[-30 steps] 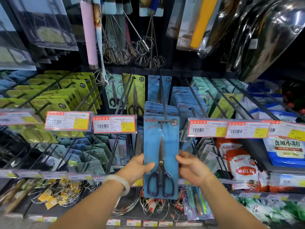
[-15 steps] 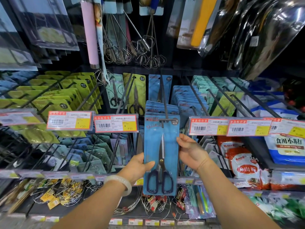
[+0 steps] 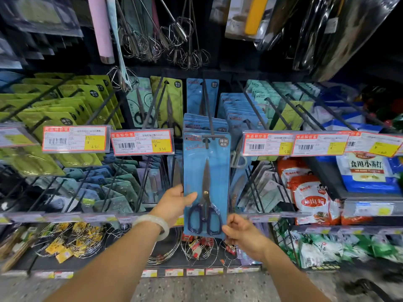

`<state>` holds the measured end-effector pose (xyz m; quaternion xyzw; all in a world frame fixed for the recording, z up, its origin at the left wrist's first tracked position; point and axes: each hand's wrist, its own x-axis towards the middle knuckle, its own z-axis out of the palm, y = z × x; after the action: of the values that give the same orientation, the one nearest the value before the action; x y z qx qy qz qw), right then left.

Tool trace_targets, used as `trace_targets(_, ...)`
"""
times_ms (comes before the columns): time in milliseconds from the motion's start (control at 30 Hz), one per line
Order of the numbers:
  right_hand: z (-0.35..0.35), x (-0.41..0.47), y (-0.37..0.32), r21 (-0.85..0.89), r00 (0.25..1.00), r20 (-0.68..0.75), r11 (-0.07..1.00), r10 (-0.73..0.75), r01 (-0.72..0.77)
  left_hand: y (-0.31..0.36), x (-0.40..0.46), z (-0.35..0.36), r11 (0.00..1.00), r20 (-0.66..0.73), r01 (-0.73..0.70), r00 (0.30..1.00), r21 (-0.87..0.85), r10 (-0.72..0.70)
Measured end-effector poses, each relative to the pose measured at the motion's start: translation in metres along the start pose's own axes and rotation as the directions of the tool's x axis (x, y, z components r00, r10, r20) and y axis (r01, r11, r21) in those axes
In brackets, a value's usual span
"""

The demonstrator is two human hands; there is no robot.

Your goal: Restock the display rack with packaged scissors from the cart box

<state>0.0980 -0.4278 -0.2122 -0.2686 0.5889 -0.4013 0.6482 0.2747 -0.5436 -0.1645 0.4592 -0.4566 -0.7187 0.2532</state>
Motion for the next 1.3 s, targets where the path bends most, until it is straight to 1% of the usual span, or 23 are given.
trace_targets(67, -0.006, -0.003, 0.013, -0.135, 0.997, -0.010, 0.988, 0.074, -0.075, 0.000, 0.001, 0.002, 1.000, 0.011, -0.002, 1.000, -0.011, 0.002)
trace_targets(133, -0.007, -0.007, 0.024, -0.180, 0.993, -0.037, 0.977, 0.108, -0.113, -0.003, 0.003, 0.005, 1.000, 0.024, 0.001, 1.000, 0.002, -0.001)
trace_targets(167, -0.006, -0.008, 0.027, -0.160, 0.994, -0.049, 0.982, 0.094, -0.101, -0.004, 0.004, 0.007, 1.000, 0.021, -0.003, 1.000, 0.008, 0.003)
trace_targets(200, -0.006, -0.008, 0.027, -0.105, 0.995, -0.071, 0.991, 0.075, -0.082, -0.005, 0.005, 0.008, 1.000, 0.009, -0.009, 1.000, 0.011, 0.009)
trace_targets(267, -0.006, -0.006, 0.021, 0.067, 0.989, -0.146, 0.997, 0.034, -0.025, -0.007, 0.009, 0.009, 1.000, -0.029, -0.023, 0.999, 0.016, 0.024)
trace_targets(300, -0.005, -0.005, 0.016, 0.122, 0.985, -0.170, 0.993, 0.011, 0.010, -0.008, 0.010, 0.009, 0.999, -0.048, -0.031, 0.998, 0.025, 0.032)
trace_targets(333, -0.004, -0.003, 0.008, 0.138, 0.984, -0.178, 0.990, -0.011, 0.036, -0.007, 0.012, 0.008, 0.999, -0.063, -0.035, 0.997, 0.041, 0.038)
trace_targets(367, -0.002, -0.002, 0.001, 0.113, 0.984, -0.176, 0.992, -0.034, 0.055, -0.007, 0.013, 0.007, 0.998, -0.074, -0.034, 0.997, 0.058, 0.038)
trace_targets(433, 0.002, 0.004, -0.011, -0.040, 0.980, -0.183, 0.997, -0.073, 0.067, -0.006, 0.017, 0.004, 0.997, -0.088, -0.028, 0.996, 0.074, 0.034)
trace_targets(500, 0.006, 0.013, -0.018, -0.169, 0.965, -0.239, 0.984, -0.104, 0.064, -0.006, 0.020, 0.003, 0.995, -0.104, -0.040, 0.993, 0.088, 0.049)
trace_targets(567, 0.010, 0.023, -0.024, -0.267, 0.943, -0.293, 0.961, -0.155, 0.075, -0.006, 0.024, 0.001, 0.990, -0.138, -0.055, 0.988, 0.128, 0.073)
trace_targets(667, 0.013, 0.036, -0.029, -0.423, 0.928, -0.302, 0.903, -0.217, 0.073, -0.005, 0.032, -0.003, 0.986, -0.165, -0.069, 0.982, 0.152, 0.094)
trace_targets(733, 0.012, 0.047, -0.033, -0.461, 0.914, -0.319, 0.884, -0.251, 0.082, -0.001, 0.038, -0.004, 0.983, -0.167, -0.067, 0.981, 0.170, 0.096)
trace_targets(833, 0.007, 0.063, -0.044, -0.503, 0.894, -0.361, 0.863, -0.265, 0.052, 0.006, 0.052, -0.001, 0.968, -0.193, -0.087, 0.972, 0.236, 0.135)
trace_targets(900, 0.005, 0.076, -0.047, -0.533, 0.889, -0.381, 0.846, -0.254, 0.013, 0.010, 0.061, 0.001, 0.961, -0.214, -0.081, 0.967, 0.263, 0.140)
trace_targets(1000, 0.007, 0.088, -0.053, -0.551, 0.888, -0.410, 0.832, -0.207, -0.061, 0.009, 0.072, 0.002, 0.973, -0.237, -0.020, 0.969, 0.231, 0.076)
trace_targets(1067, 0.010, 0.092, -0.058, -0.549, 0.890, -0.410, 0.833, -0.202, -0.064, 0.008, 0.075, 0.001, 0.966, -0.270, 0.016, 0.961, 0.258, 0.056)
trace_targets(1133, 0.014, 0.090, -0.066, -0.546, 0.890, -0.406, 0.836, -0.210, -0.052, 0.009, 0.076, 0.002, 0.957, -0.321, 0.026, 0.944, 0.289, 0.072)
trace_targets(1200, 0.014, 0.089, -0.070, -0.562, 0.897, -0.397, 0.824, -0.193, -0.071, 0.011, 0.076, 0.003, 0.947, -0.365, 0.019, 0.925, 0.320, 0.105)
trace_targets(1300, 0.011, 0.078, -0.068, -0.585, 0.909, -0.397, 0.798, -0.124, -0.146, 0.013, 0.067, 0.005, 0.955, -0.383, 0.058, 0.922, 0.290, 0.060)
